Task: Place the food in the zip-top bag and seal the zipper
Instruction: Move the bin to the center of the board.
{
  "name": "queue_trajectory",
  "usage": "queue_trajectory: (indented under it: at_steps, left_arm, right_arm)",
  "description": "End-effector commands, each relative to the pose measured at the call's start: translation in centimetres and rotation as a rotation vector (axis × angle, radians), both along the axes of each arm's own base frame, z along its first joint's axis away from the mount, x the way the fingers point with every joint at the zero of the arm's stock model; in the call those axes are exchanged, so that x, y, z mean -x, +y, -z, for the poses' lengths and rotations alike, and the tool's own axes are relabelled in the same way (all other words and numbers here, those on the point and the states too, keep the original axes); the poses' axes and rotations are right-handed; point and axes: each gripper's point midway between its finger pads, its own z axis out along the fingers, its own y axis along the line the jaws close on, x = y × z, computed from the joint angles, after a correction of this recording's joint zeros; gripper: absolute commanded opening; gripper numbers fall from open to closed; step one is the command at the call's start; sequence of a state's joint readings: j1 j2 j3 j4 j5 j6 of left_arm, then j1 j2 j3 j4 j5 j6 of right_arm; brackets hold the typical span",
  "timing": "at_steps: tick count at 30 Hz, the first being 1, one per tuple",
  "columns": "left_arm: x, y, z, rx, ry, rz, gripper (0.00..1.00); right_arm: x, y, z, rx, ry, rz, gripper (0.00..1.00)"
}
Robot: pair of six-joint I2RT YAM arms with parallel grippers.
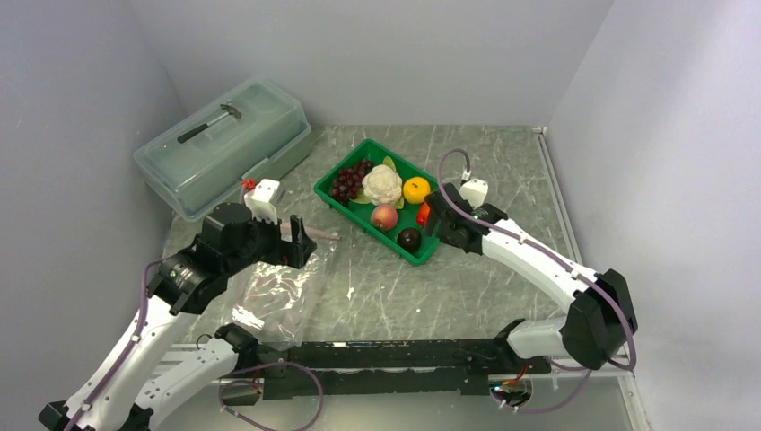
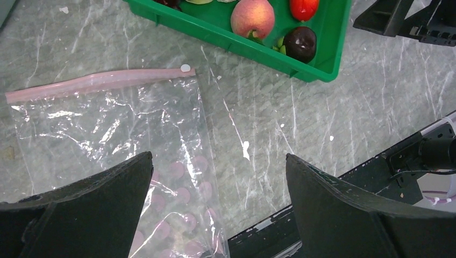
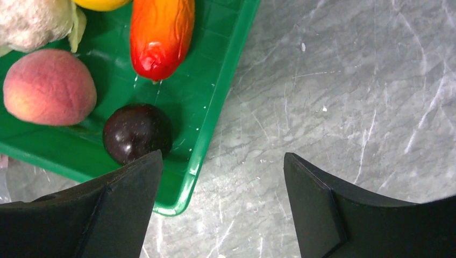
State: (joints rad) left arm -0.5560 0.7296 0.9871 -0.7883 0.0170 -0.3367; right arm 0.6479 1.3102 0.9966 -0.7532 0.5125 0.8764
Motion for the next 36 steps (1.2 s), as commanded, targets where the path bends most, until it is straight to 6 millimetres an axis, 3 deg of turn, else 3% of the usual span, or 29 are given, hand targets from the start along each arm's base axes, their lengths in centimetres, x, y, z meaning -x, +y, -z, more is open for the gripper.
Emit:
queue_trajectory:
  at_steps: [1,15,24,36]
  left_arm:
    - [-0.1,0.0,-0.6,0.015,-0.021,-0.013,0.99]
    - [-0.2,0.0,-0.3,0.006,-0.012,-0.012,0.99]
    - [-0.6,0.4,-0.3,-0.009,-0.018,-0.038,0.99]
    - [-0.5,0.5,-0.4,-0.007,-0.022,-0.037,0.99]
  right_arm:
    - [-1.6,0.2,0.5,-0.084,-0.033,0.072,0.85]
    - [-4.7,-0.9,2.8,-0.123,-0.019,0.189,0.64]
    - [-6.1,-0.2,3.6,-0.157,-0.009,0.207,0.55]
    - [-6.5,-0.1,4.6,-0.168,0.006,0.234,0.33]
